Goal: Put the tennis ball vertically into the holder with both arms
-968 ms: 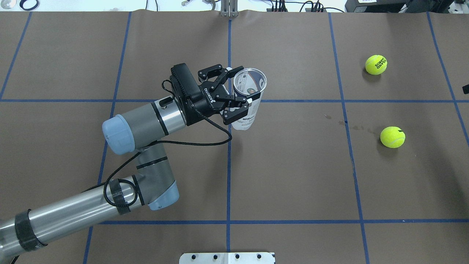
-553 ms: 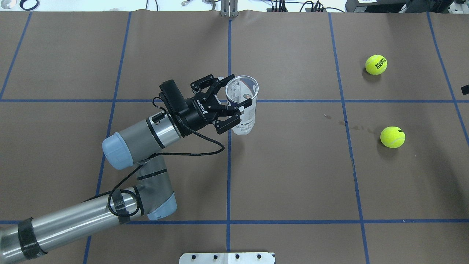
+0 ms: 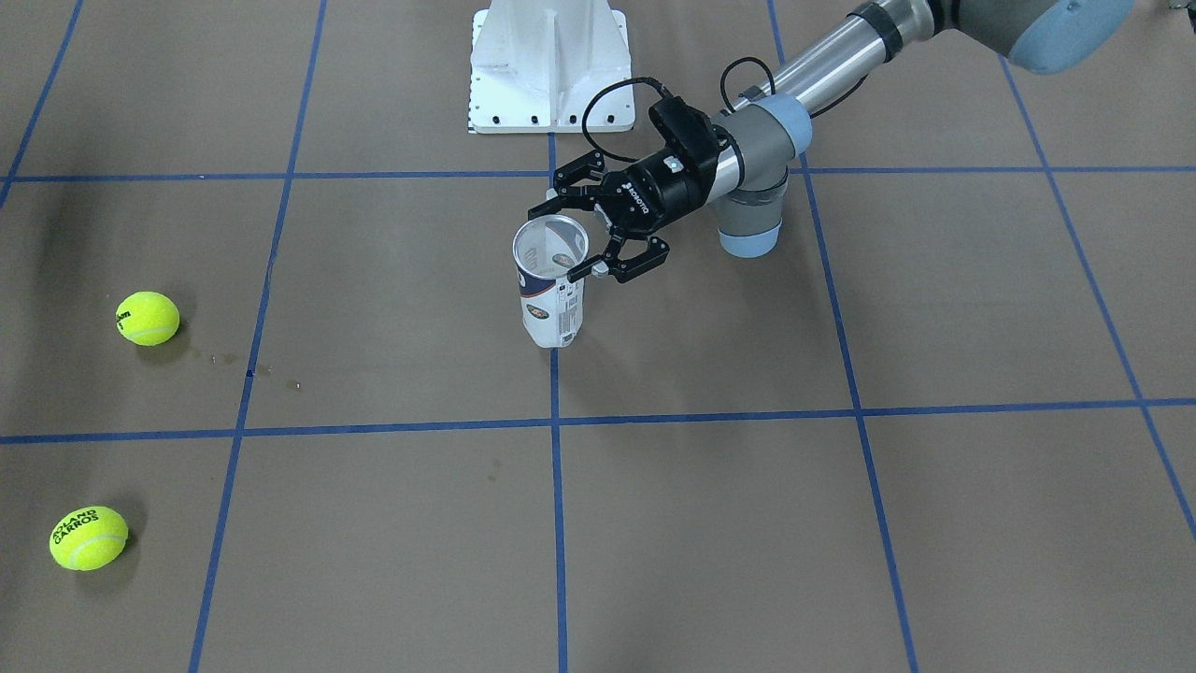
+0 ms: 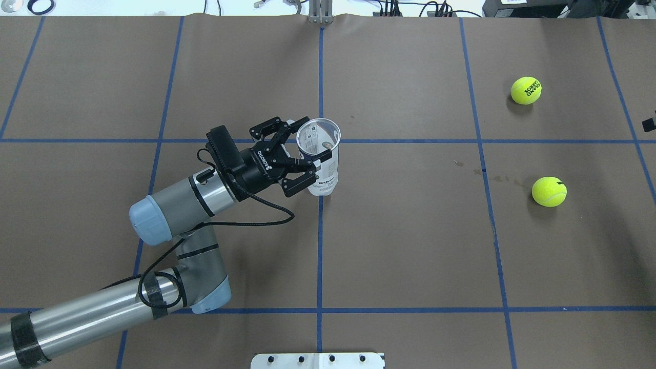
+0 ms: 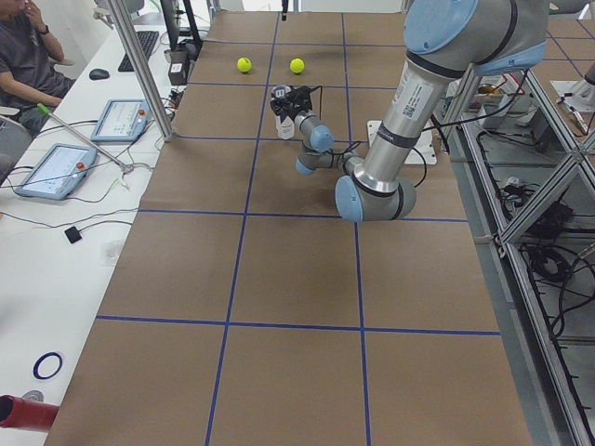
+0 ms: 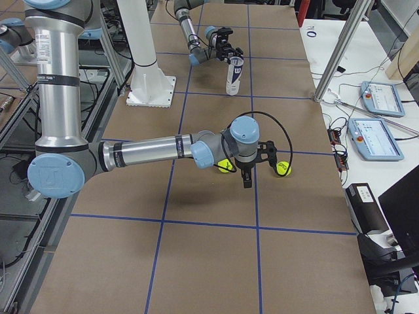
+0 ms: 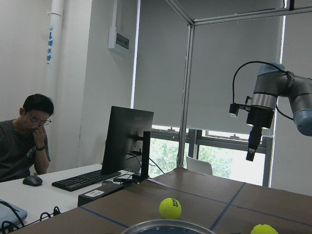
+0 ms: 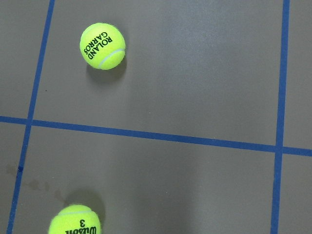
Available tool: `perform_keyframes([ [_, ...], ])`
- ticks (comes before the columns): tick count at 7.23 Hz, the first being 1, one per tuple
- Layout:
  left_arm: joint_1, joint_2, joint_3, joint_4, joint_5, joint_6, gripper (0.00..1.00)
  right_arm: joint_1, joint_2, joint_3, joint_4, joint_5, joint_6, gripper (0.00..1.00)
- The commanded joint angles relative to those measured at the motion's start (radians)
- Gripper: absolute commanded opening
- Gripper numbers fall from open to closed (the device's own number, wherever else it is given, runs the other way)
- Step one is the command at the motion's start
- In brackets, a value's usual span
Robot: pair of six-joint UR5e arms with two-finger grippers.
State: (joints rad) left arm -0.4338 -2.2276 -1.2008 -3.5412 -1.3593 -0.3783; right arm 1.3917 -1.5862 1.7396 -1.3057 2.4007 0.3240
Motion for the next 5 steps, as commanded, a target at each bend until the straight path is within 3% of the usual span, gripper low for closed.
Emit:
perform_keyframes([
  [1,0.017,-0.004,0.018,-0.001,0.002,0.001,0.54,-0.005,0.0,0.0,0.002,0.0,-0.002,0.99],
  [4,0.024,-0.009,0.018,-0.001,0.002,0.001,0.63,-0.005,-0.001,-0.003,0.028,0.0,0.0,0.99],
  [5,0.026,-0.007,0.018,-0.001,0.002,0.001,0.86,-0.005,-0.002,-0.002,0.029,0.0,0.0,0.99],
])
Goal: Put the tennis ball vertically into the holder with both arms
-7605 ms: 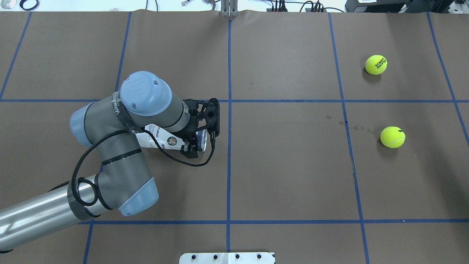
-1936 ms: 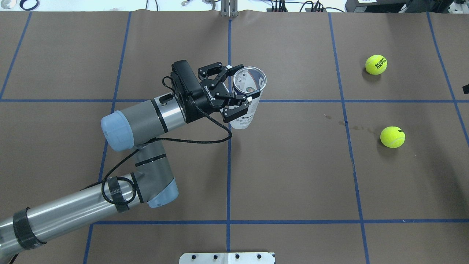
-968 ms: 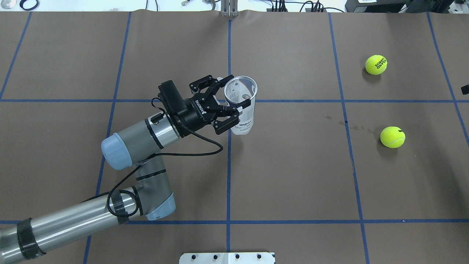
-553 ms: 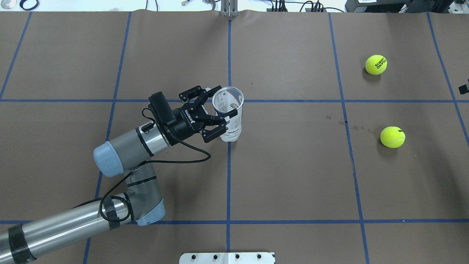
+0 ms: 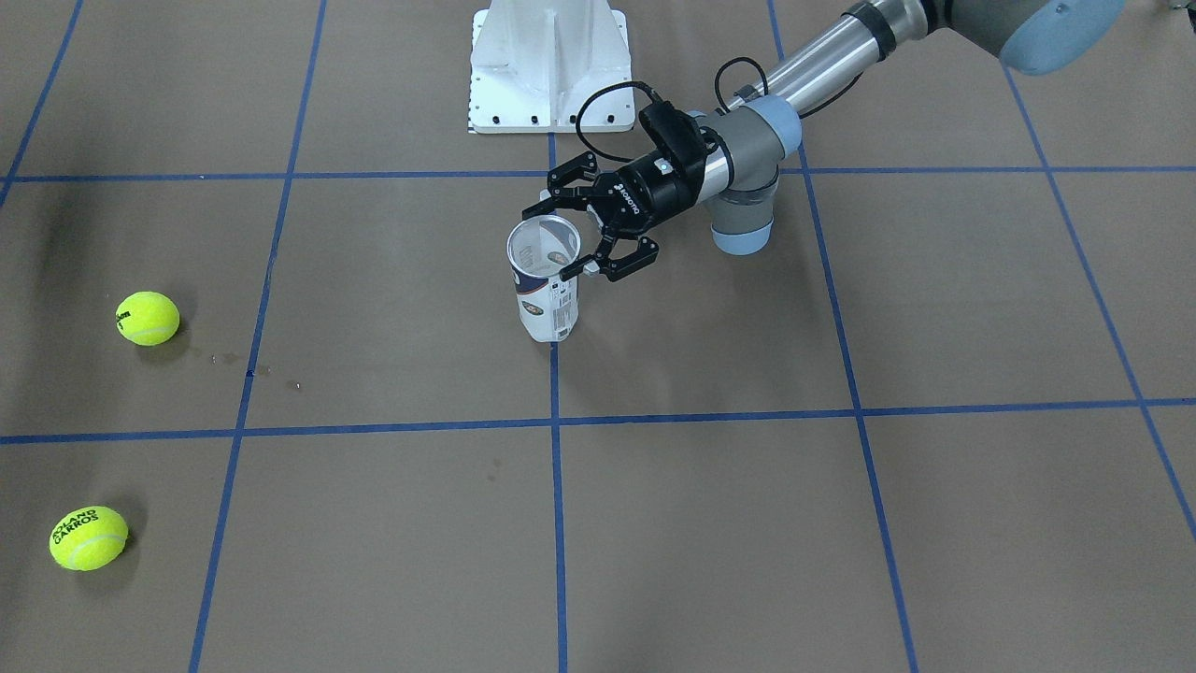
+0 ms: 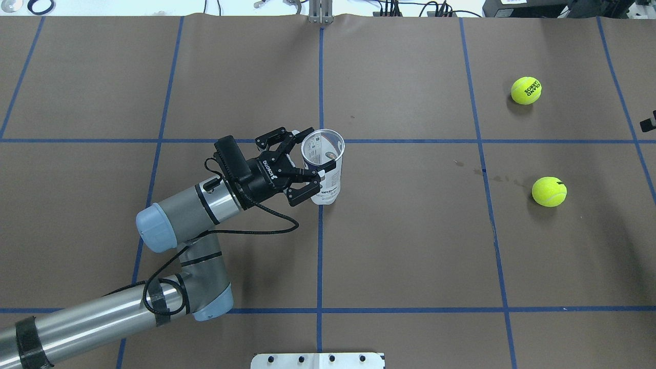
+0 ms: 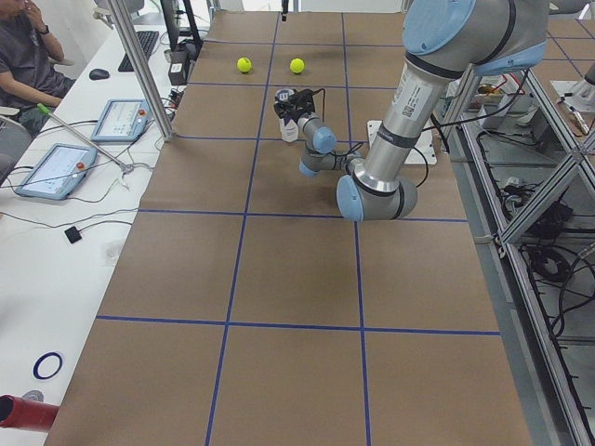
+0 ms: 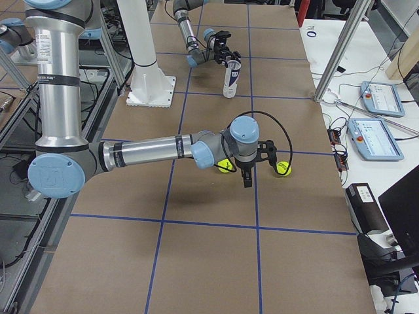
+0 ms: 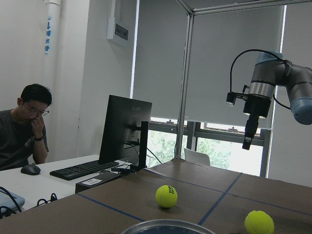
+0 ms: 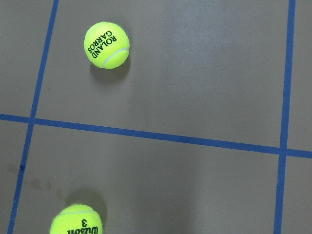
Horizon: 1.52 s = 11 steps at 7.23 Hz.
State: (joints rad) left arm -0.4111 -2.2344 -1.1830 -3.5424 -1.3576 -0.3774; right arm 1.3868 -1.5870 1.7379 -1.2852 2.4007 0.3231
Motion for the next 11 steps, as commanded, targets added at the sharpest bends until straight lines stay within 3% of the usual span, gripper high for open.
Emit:
perform_keyframes([
  [1,0.003,-0.001,0.0,0.0,0.002,0.0,0.93,0.0,-0.001,-0.001,0.009,0.0,0.001,0.99],
  [2,0.003,-0.002,0.0,0.0,0.002,0.0,0.99,0.0,-0.001,0.002,0.01,0.0,0.001,0.99],
  [11,0.023,0.01,-0.001,-0.003,0.0,0.0,0.99,-0.098,0.002,0.051,0.012,0.014,0.058,0.99],
])
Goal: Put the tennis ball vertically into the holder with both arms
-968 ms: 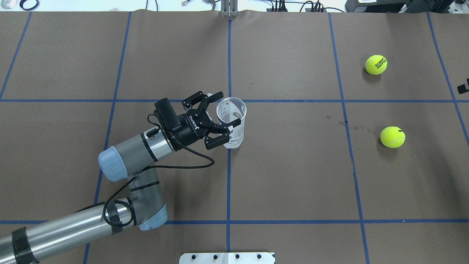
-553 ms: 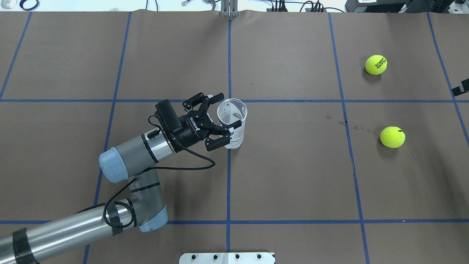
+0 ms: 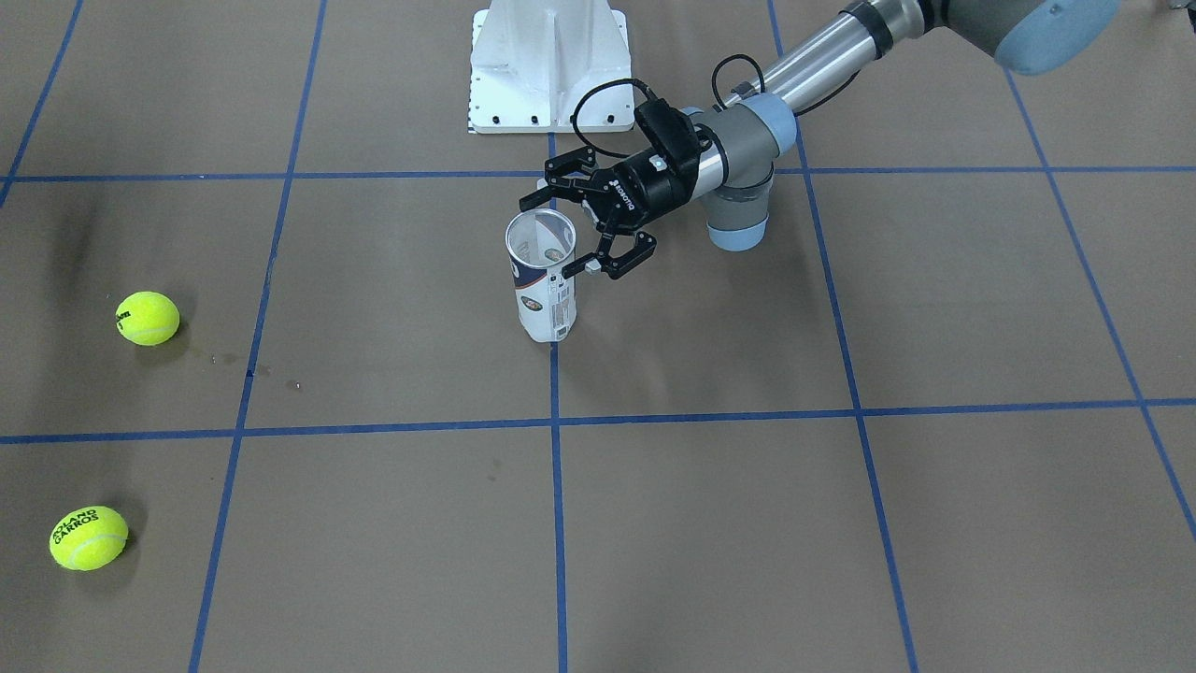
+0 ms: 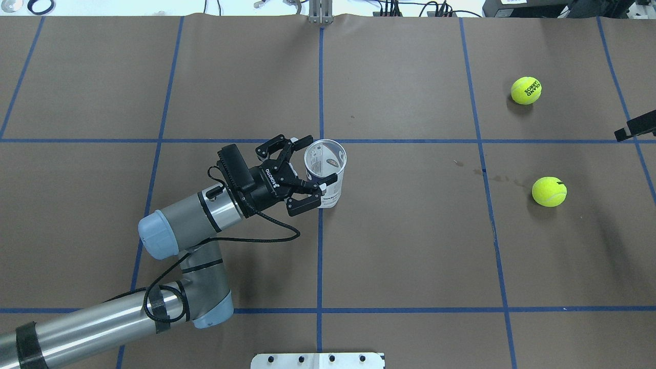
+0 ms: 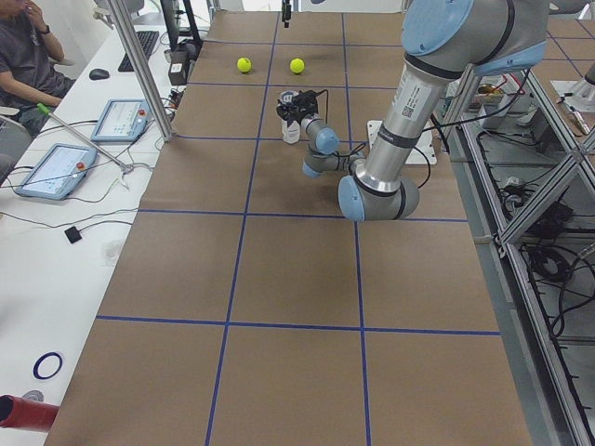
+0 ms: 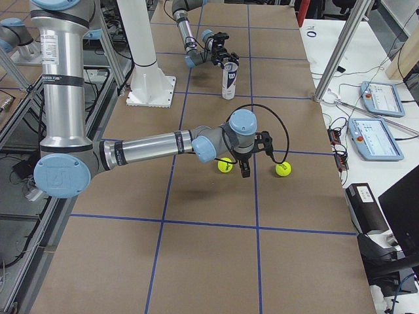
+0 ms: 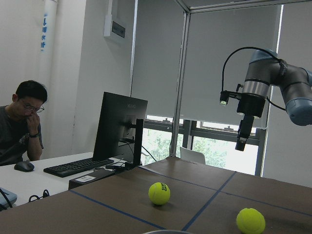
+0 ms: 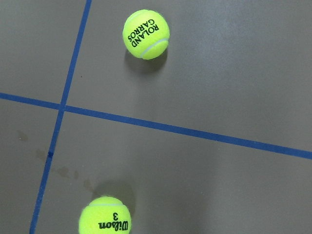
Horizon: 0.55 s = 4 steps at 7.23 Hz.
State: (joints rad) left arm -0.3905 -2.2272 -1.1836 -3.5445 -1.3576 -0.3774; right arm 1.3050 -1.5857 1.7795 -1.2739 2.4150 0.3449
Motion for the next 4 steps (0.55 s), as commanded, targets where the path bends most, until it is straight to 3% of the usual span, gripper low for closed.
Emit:
perform_keyframes([
  [1,0.004,0.001,-0.002,-0.001,0.0,0.0,0.99,-0.062,0.009,0.03,0.03,-0.007,0.142,0.99],
  [3,0.004,0.003,-0.002,-0.001,0.0,-0.002,0.99,-0.149,-0.005,0.026,0.114,-0.034,0.291,0.99],
  [4,0.004,0.003,-0.002,-0.001,0.0,0.0,0.99,-0.217,-0.005,0.026,0.134,-0.113,0.324,0.99],
])
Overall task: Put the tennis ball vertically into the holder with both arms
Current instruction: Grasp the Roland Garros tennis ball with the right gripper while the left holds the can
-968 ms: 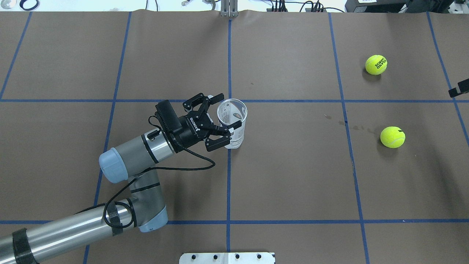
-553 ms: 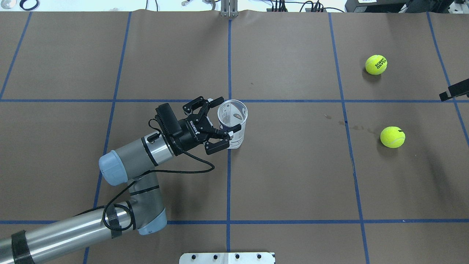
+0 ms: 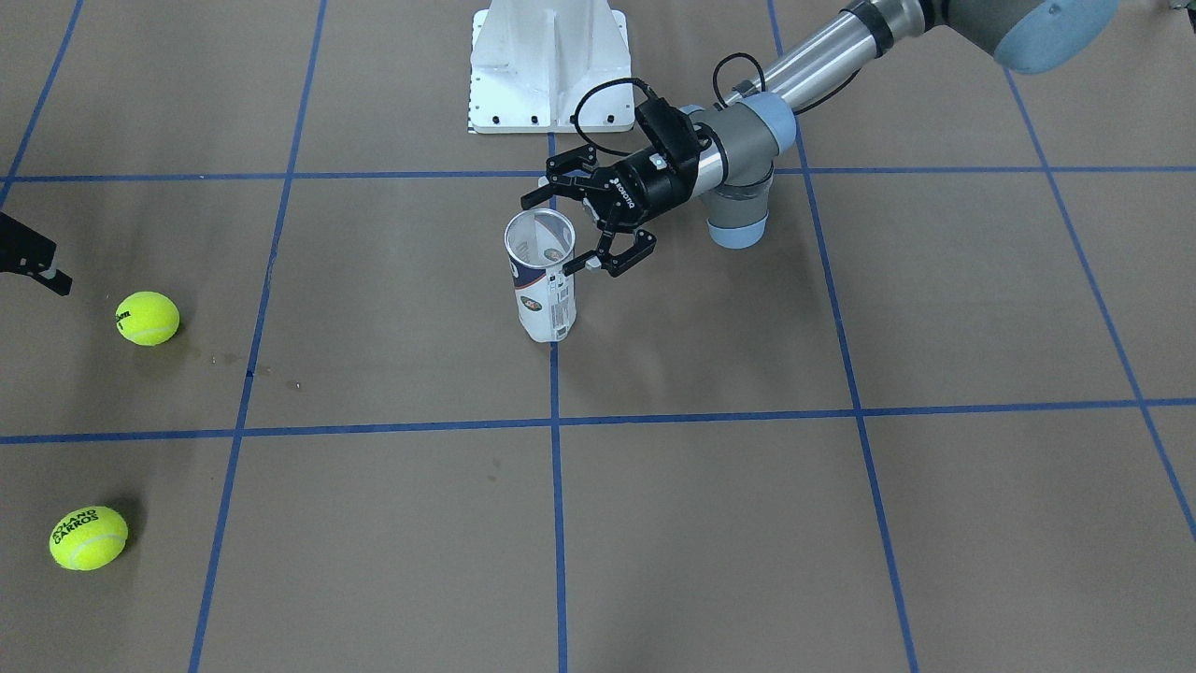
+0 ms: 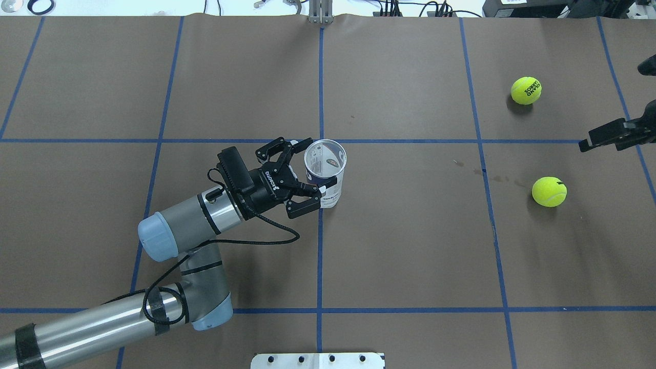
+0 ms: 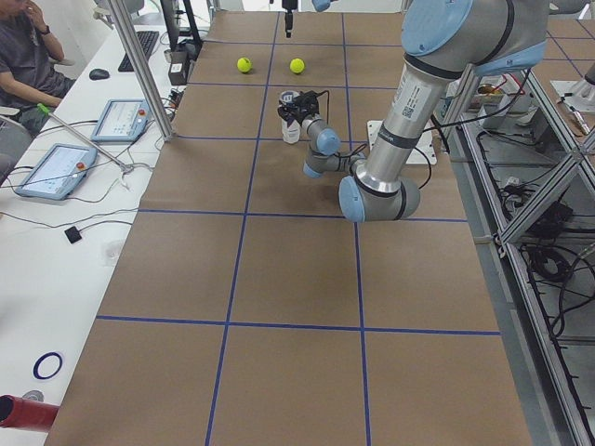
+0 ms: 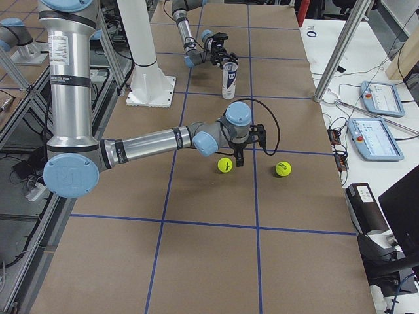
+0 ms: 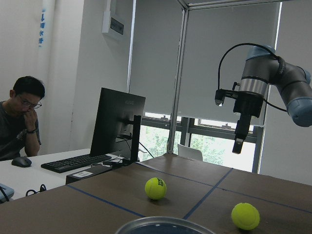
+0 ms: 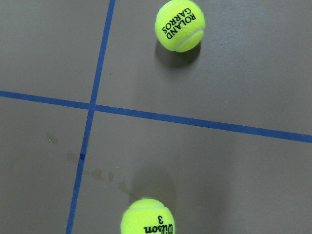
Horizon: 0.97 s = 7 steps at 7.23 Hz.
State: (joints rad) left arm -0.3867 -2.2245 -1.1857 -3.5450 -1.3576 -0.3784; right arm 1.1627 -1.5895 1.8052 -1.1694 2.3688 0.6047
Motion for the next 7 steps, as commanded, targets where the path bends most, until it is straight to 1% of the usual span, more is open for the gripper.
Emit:
perform_keyframes([
  [1,0.0,0.0,0.0,0.0,0.0,0.001,0.99,-0.13,-0.003,-0.015,0.03,-0.116,0.066,0.99],
  [2,0.0,-0.003,0.0,0.0,-0.002,0.001,0.99,-0.177,-0.004,-0.039,0.031,-0.155,0.067,0.99],
  [5,0.0,-0.009,-0.002,0.002,-0.002,0.001,0.99,-0.222,-0.004,-0.079,0.033,-0.178,0.067,0.99],
  [7,0.002,-0.009,-0.002,0.002,-0.002,0.001,0.99,-0.241,0.0,-0.087,0.033,-0.189,0.067,0.99],
])
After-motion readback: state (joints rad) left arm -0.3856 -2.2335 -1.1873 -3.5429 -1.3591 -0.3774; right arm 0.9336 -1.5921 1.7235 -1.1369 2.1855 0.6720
